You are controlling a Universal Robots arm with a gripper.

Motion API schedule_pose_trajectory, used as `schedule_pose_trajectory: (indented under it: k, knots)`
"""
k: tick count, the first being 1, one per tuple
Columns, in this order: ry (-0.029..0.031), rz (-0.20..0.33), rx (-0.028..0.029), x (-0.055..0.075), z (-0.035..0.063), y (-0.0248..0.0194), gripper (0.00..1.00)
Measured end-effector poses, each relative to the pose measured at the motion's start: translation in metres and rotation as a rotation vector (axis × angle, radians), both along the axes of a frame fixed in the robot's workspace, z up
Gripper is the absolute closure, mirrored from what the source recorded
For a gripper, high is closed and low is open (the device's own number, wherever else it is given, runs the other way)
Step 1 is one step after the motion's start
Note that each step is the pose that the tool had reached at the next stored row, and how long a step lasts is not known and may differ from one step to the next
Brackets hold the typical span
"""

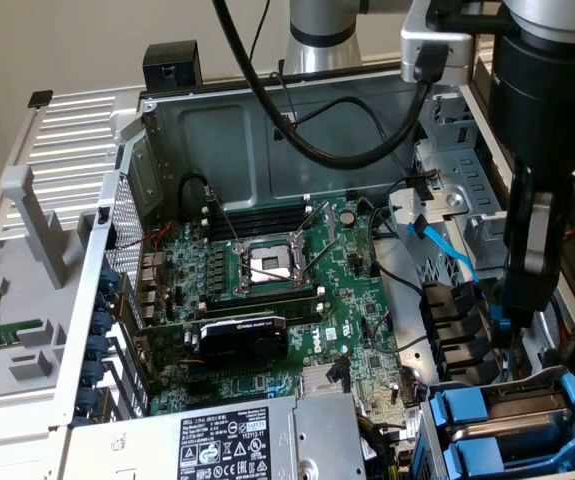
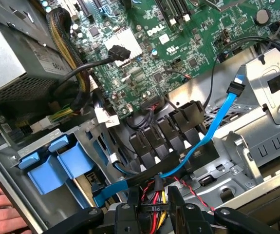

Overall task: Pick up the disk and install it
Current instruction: 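Insert the first disk wire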

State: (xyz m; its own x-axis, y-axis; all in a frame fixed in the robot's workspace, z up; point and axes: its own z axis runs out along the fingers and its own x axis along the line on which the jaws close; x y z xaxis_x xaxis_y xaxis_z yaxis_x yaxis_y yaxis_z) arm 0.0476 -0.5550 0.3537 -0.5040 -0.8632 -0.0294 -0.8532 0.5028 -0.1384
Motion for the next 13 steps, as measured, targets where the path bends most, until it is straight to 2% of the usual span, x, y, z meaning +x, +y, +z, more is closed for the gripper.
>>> schedule_pose_trajectory:
  k: [2, 3, 7, 13]
  knots:
    - [-0.0074, -0.001, -0.0056, -0.0006, -0.0001, 0.0, 0.65]
    - [-0.0091, -0.002, -0.009, -0.0007, -0.0003, 0.0, 0.65]
    - [-0.0099, -0.003, -0.0194, -0.0014, -0.0021, 0.0003, 0.65]
    - [-0.0099, -0.005, -0.0201, -0.0034, -0.0026, 0.0005, 0.65]
